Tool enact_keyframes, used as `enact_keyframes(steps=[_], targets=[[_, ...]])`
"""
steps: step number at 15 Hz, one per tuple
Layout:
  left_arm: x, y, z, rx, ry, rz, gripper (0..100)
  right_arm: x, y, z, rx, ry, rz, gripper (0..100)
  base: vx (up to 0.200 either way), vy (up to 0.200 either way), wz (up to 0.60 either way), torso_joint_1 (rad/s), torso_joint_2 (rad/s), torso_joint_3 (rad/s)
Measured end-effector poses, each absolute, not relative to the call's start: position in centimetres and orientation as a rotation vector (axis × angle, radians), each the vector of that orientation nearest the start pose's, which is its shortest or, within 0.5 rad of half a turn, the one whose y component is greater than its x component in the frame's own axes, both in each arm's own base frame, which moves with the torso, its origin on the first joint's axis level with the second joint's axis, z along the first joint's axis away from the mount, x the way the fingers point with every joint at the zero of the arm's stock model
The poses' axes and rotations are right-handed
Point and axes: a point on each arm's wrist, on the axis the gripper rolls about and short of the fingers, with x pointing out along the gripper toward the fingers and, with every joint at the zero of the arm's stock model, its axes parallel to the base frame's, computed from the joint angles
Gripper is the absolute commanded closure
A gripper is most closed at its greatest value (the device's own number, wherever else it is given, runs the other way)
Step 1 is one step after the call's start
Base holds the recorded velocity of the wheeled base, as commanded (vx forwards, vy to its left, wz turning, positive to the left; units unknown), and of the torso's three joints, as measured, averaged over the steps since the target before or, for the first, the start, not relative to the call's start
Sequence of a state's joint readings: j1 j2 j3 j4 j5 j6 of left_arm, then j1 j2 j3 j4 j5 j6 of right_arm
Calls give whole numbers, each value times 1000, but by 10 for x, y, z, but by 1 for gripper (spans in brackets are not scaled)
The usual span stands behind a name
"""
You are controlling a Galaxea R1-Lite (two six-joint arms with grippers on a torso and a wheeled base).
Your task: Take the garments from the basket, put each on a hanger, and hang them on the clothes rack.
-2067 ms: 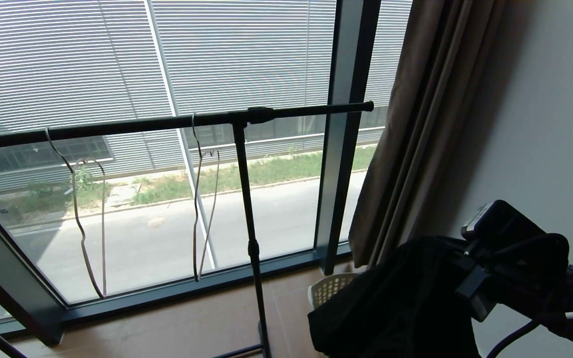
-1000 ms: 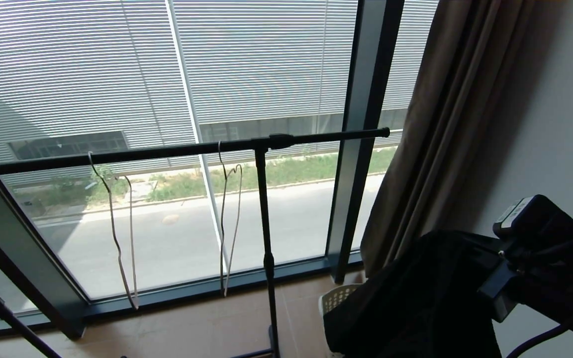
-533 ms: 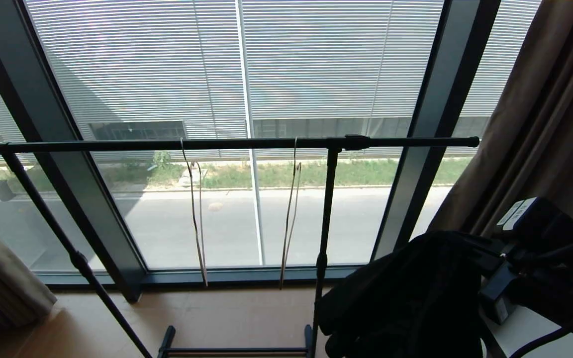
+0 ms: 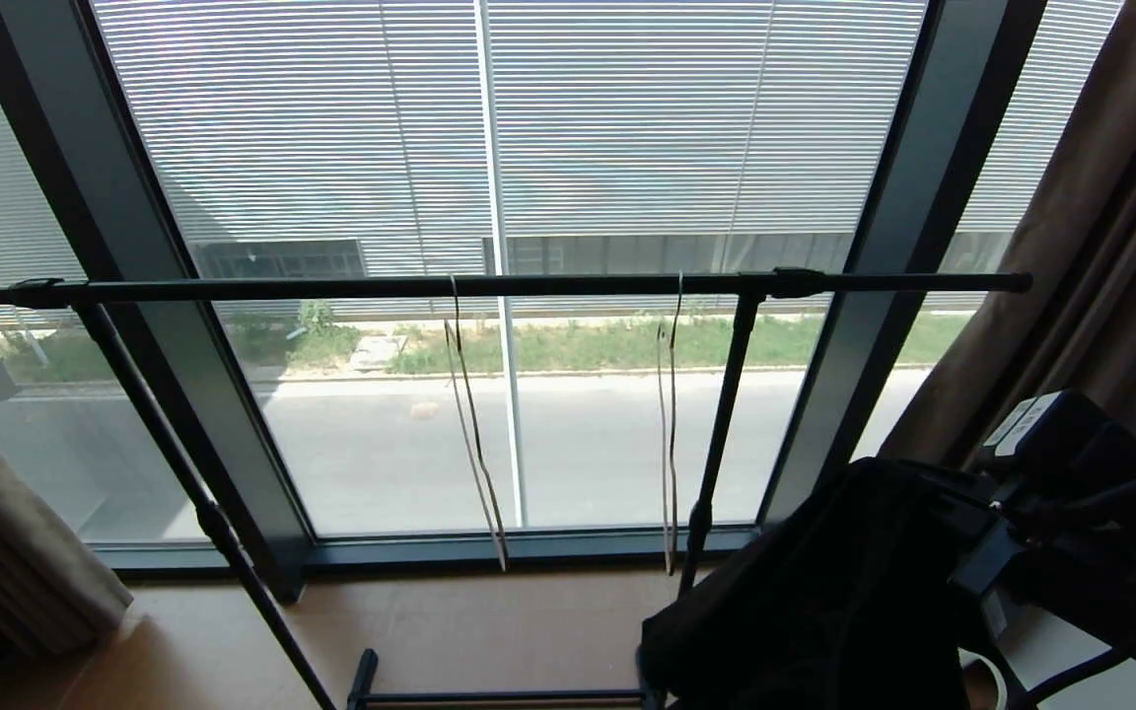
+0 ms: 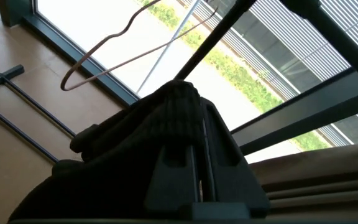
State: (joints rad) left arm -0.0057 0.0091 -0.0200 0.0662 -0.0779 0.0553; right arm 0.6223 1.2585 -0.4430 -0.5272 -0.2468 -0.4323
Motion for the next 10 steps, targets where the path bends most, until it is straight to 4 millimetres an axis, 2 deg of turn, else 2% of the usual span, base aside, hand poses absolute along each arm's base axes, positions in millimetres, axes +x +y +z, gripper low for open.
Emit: enact_keyframes(steps=[10], targets=[[-24, -2, 74, 53, 53, -85, 0, 149, 100, 180, -549, 184, 428, 100, -200, 0, 0, 1, 2, 1]])
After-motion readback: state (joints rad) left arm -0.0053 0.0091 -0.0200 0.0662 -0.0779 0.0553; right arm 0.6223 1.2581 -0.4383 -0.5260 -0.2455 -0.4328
